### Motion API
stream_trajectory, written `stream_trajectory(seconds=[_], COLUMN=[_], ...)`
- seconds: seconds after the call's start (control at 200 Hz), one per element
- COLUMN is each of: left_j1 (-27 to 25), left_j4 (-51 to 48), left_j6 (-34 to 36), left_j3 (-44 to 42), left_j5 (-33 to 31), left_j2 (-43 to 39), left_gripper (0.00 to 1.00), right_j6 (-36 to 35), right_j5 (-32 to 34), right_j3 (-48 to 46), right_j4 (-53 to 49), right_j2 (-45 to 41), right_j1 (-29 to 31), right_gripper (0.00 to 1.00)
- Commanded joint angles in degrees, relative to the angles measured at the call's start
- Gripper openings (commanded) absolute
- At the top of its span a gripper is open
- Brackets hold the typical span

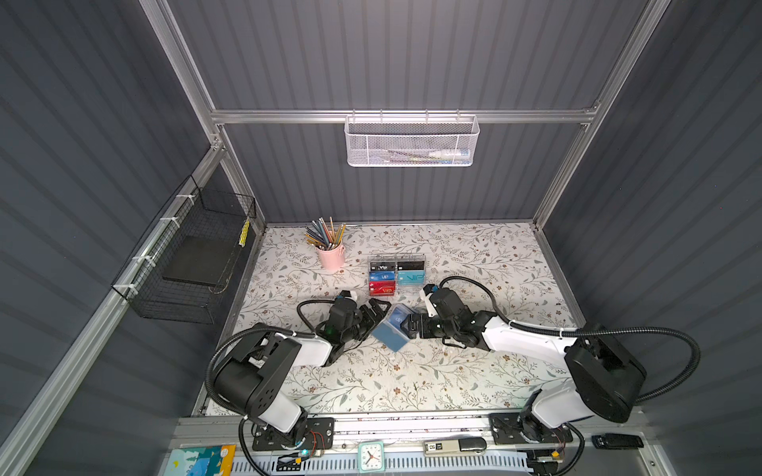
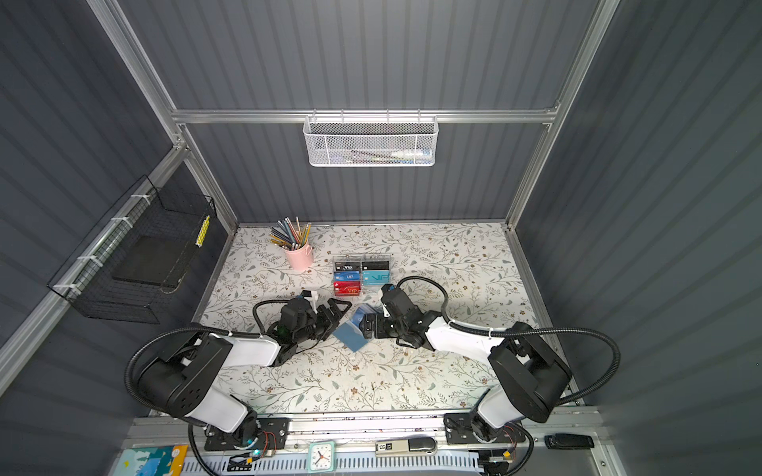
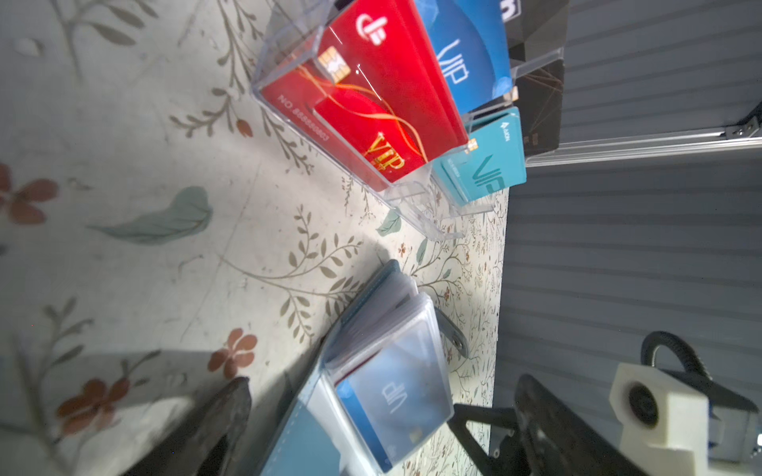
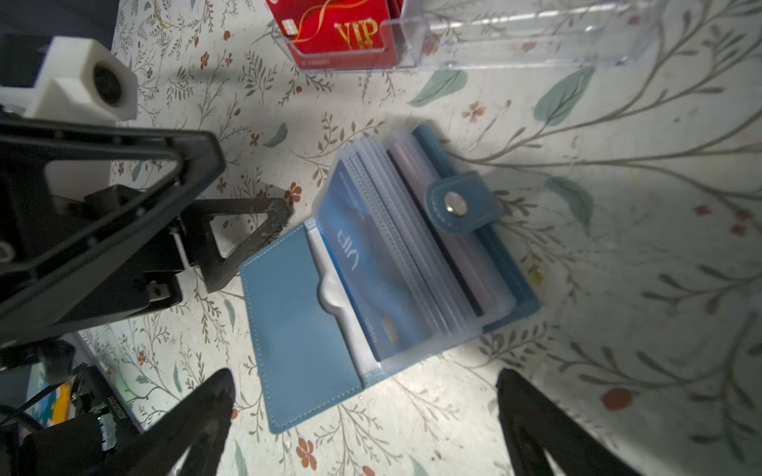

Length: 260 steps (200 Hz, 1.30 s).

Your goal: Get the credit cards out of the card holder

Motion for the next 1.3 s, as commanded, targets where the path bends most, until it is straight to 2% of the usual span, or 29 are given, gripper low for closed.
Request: stream_trajectory(seconds=[0.0, 0.215, 0.365, 0.67, 1.296], left_j1=[0.26, 0.31, 0.26, 0.26, 0.26], left_j4=[-8.59, -18.32, -19.46, -20.09, -20.7], left_j6=[4.56, 8.27, 8.44, 8.27, 8.29], left_j3=[1.59, 3.24, 2.99, 4.56, 3.97], left_j5=[-1.11, -3.59, -3.85, -1.92, -2.01], left_j2=[-5.89, -14.31, -16.06, -19.25, -20.2], left_gripper=[1.0, 1.0, 1.0, 1.0, 1.0], right_j6=[-3.64, -5.29, -5.81, -5.08, 3.05], right_j5=[3.31, 3.2, 2.34, 1.68, 5.68], right_j3=[2.46, 4.29, 6.72, 5.96, 1.55], right_j4=[-3.85, -4.37, -4.72, -2.38, 2.74], right_j2=[-0.85, 1.75, 6.64, 9.93, 11.69], right_j1=[-1.2, -3.96, -3.65, -3.28, 4.58], right_gripper=[0.99, 0.99, 0.99, 0.99, 0.99])
